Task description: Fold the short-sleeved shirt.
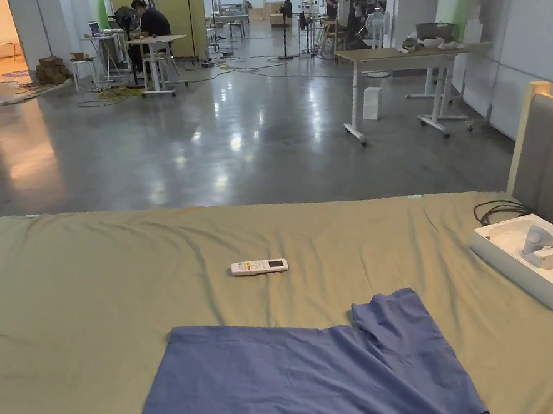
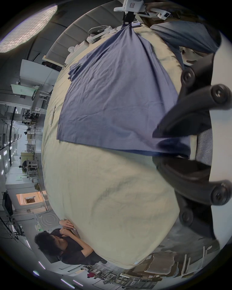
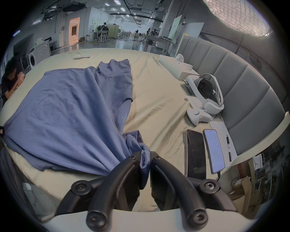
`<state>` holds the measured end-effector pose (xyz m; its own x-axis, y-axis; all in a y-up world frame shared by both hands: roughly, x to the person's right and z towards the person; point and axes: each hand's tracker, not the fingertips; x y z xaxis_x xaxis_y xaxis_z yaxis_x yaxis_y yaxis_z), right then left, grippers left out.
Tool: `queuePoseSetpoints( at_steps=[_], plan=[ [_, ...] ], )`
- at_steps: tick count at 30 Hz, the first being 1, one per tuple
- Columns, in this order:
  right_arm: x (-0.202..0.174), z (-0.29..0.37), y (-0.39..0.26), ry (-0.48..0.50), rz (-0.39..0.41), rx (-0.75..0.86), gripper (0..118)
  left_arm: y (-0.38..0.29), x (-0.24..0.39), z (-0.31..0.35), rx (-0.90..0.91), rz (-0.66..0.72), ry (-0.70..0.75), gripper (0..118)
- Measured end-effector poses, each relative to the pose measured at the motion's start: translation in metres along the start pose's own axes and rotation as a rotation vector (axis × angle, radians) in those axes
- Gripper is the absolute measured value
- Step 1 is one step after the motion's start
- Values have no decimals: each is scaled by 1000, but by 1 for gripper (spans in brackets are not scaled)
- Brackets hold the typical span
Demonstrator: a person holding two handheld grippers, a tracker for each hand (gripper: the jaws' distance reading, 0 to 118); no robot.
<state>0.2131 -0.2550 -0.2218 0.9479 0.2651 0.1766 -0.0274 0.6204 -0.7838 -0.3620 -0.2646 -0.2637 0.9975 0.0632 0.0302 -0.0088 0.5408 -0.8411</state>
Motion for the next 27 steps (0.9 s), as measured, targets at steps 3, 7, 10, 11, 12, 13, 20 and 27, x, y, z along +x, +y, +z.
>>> queuePoseSetpoints(
  at_steps=[3, 7, 10, 11, 12, 13, 20, 27],
  plan=[
    [4, 15, 11, -21, -17, 68, 49, 14, -2, 18, 89, 26, -8, 45],
    [12, 45, 35, -7, -71, 203, 65, 40, 3, 48, 258, 54, -35, 46],
    [14, 72, 59, 24, -97, 339, 65, 61, 18, 70, 390, 36, -25, 46],
    [13, 81, 67, 34, -109, 386, 65, 68, 25, 76, 434, 34, -26, 46],
    [11, 88, 73, 42, -120, 426, 65, 73, 30, 81, 466, 31, -34, 46],
    [8, 95, 81, 53, -137, 477, 65, 80, 38, 86, 504, 28, -35, 46],
    [-34, 122, 124, 65, -173, 714, 43, 119, 94, 99, 655, -37, -17, 36],
    [-72, 110, 146, 72, -142, 751, 0, 135, 124, 95, 719, -44, -51, 1]
  ],
)
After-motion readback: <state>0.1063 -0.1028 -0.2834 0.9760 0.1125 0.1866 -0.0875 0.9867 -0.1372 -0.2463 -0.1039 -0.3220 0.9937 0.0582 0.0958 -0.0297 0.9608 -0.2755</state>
